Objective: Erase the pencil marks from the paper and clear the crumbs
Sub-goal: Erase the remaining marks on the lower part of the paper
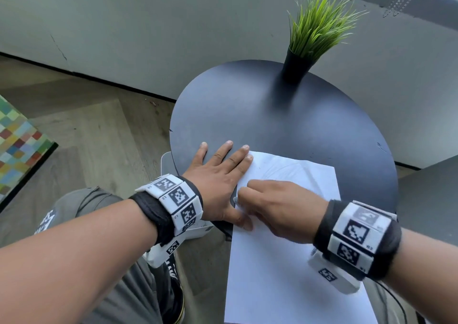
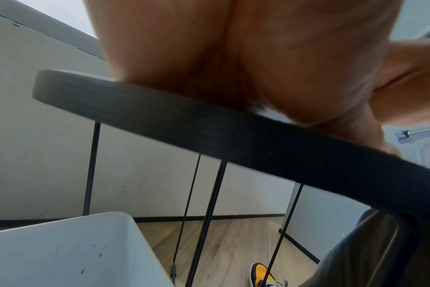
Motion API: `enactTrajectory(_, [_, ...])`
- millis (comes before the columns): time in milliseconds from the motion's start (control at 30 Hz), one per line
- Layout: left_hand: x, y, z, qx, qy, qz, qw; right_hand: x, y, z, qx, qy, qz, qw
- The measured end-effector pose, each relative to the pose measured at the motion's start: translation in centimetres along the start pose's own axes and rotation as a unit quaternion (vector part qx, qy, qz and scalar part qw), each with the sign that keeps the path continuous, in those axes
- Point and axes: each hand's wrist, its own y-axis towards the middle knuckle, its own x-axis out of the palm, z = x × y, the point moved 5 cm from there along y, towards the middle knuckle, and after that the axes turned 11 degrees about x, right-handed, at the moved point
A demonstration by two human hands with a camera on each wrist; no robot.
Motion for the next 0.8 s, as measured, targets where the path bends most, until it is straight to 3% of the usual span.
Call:
enactTrajectory(33, [0.0,0.0,0.0,0.000,0.000,-0.001,1.000,-0.3,0.2,0.3,0.004,-0.003,-0.011,1.000])
enactTrajectory(133, [0.0,0.1,0.0,-0.002,0.002,0.005,1.000,-3.1,1.5,4.6,0.114,-0.014,0.120,0.986])
enactTrajectory(200, [0.0,0.1,0.0,-0.003,0.002,0.002,1.000,-2.8,1.0,4.2,0.084,-0.010,0.126,0.988])
enactTrajectory(300, [0.0,0.1,0.1,-0.004,0.010,-0.005,1.000,0.1,-0.6,-0.3,-0.043,0.006,-0.006,0.999])
enactTrajectory(333, [0.0,0.1,0.1,-0.005,0.010,-0.004,1.000,0.2,-0.7,-0.2,-0.052,0.003,-0.030,0.998])
enactTrajectory(433, [0.0,0.1,0.0,-0.003,0.005,0.000,1.000,-1.8,0.7,4.0,0.059,-0.028,0.071,0.995])
enactTrajectory(500, [0.0,0.1,0.0,-0.003,0.004,-0.003,1.000,-2.0,0.5,3.9,0.077,-0.021,0.123,0.989])
enactTrajectory(633, [0.1,0.1,0.1,-0.004,0.006,-0.016,1.000,0.5,-1.1,-1.0,-0.065,0.010,-0.014,0.998])
enactTrajectory(667, [0.1,0.0,0.1,-0.003,0.004,-0.017,1.000,0.0,-0.8,-0.3,-0.050,-0.003,-0.016,0.999])
enactTrajectory(767, [0.0,0.1,0.1,0.001,0.001,-0.014,1.000,-1.8,0.5,4.6,0.099,-0.033,0.095,0.990])
enactTrajectory(800, [0.0,0.1,0.2,0.001,0.000,-0.015,1.000,-1.7,0.3,4.8,0.103,-0.025,0.107,0.989])
